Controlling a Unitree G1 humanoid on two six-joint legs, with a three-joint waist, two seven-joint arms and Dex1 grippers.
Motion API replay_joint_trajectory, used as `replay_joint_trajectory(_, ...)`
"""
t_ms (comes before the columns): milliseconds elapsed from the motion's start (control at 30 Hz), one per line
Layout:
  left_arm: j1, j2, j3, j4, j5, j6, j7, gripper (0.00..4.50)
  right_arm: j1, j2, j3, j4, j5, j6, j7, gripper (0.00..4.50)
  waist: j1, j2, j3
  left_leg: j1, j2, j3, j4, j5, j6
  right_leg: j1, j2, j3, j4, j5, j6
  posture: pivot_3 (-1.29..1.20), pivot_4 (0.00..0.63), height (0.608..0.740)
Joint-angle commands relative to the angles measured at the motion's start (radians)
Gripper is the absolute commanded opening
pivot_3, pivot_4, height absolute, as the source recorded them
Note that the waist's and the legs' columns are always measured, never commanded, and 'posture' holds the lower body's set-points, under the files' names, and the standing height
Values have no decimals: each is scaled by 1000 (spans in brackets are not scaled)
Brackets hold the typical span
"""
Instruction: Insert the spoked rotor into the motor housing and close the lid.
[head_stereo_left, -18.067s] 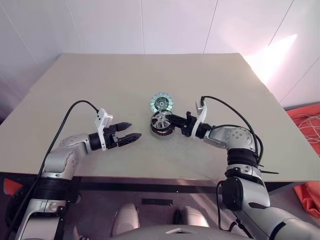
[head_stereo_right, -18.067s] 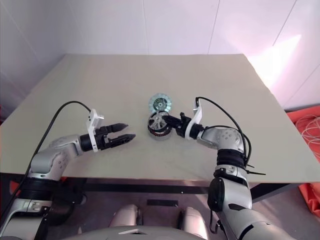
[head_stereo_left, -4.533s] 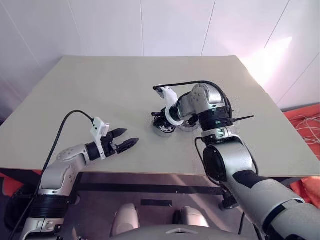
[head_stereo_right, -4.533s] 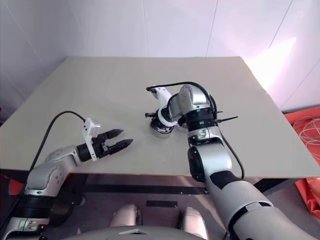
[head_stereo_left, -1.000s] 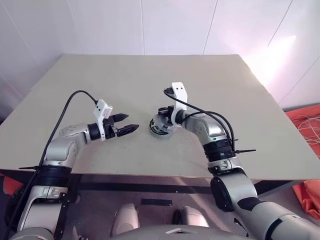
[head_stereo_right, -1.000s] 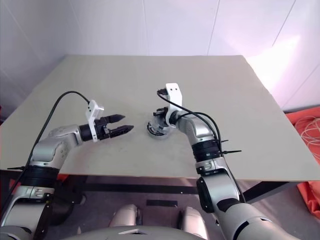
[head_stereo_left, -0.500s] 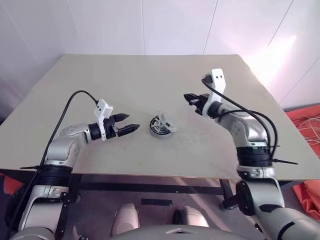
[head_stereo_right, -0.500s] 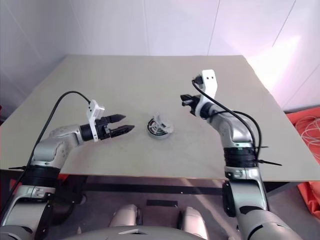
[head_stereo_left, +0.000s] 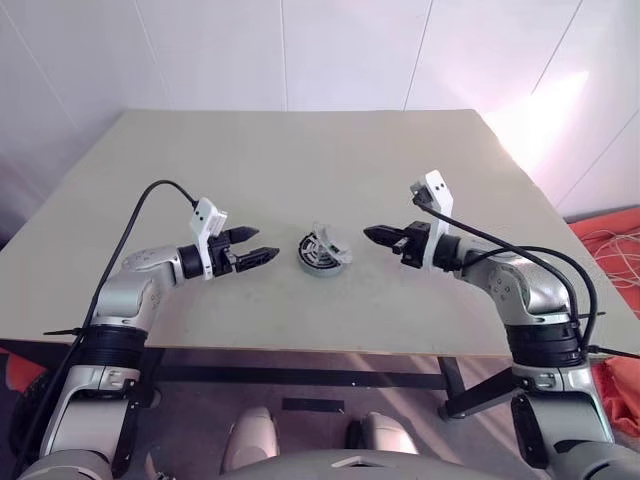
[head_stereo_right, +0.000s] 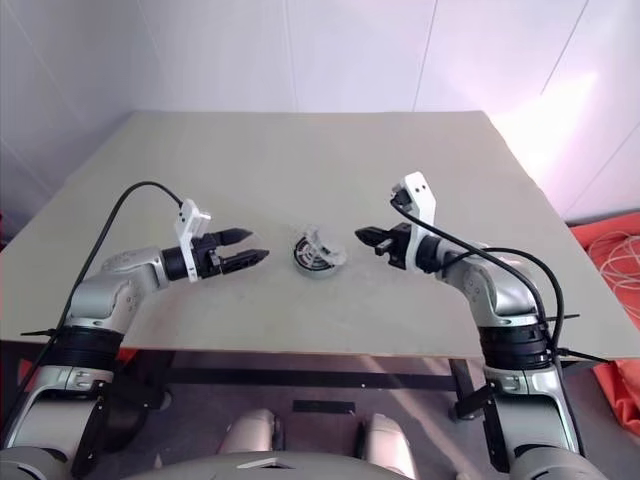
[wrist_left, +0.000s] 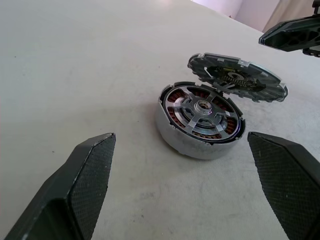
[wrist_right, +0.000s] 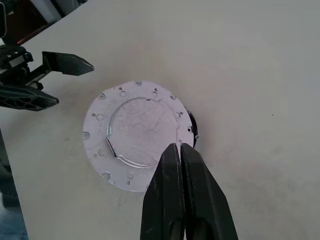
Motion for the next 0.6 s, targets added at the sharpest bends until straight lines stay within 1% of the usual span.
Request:
replay_joint_trajectory(33, -9, 12, 17, -22, -3, -17, 1, 4500, -48, 45, 44, 40, -6, -43, 1, 44, 0, 0, 0, 0, 0, 0, 0, 0, 0, 0, 0, 0, 0, 0, 0, 0, 0, 740)
replay_joint_trajectory(200, 11, 24, 34, -42, -8, -9, 8, 4500, -62, 96, 86, 83, -18, -58, 1, 44, 2, 0, 0, 0, 0, 0, 0, 0, 1, 0, 0, 0, -1, 3, -6, 0, 0, 740)
replay_joint_trajectory(333, 34, 38, 49, -65, -15, -1, 18, 4500, -62, 126, 99, 85, -15, -46, -6, 44, 2, 0, 0, -1, 0, 0, 0, -1, 1, 0, 0, 0, -1, 3, -6, 0, 0, 740)
replay_joint_trajectory(500, 44, 51, 65, -78, -19, 5, 27, 4500, -77, 164, 127, 147, -51, -76, -26, 44, 1, 0, 0, 0, 0, 0, 1, -1, 1, 0, 0, 0, -1, 3, -6, 0, 0, 740)
replay_joint_trajectory(600, 43, 63, 77, -80, -20, 8, 31, 4500, -89, 191, 139, 184, -65, -87, -37, 44, 0, 0, 0, 0, 0, 0, 1, -1, 1, 0, 0, 0, -1, 0, -1, 0, 0, 740)
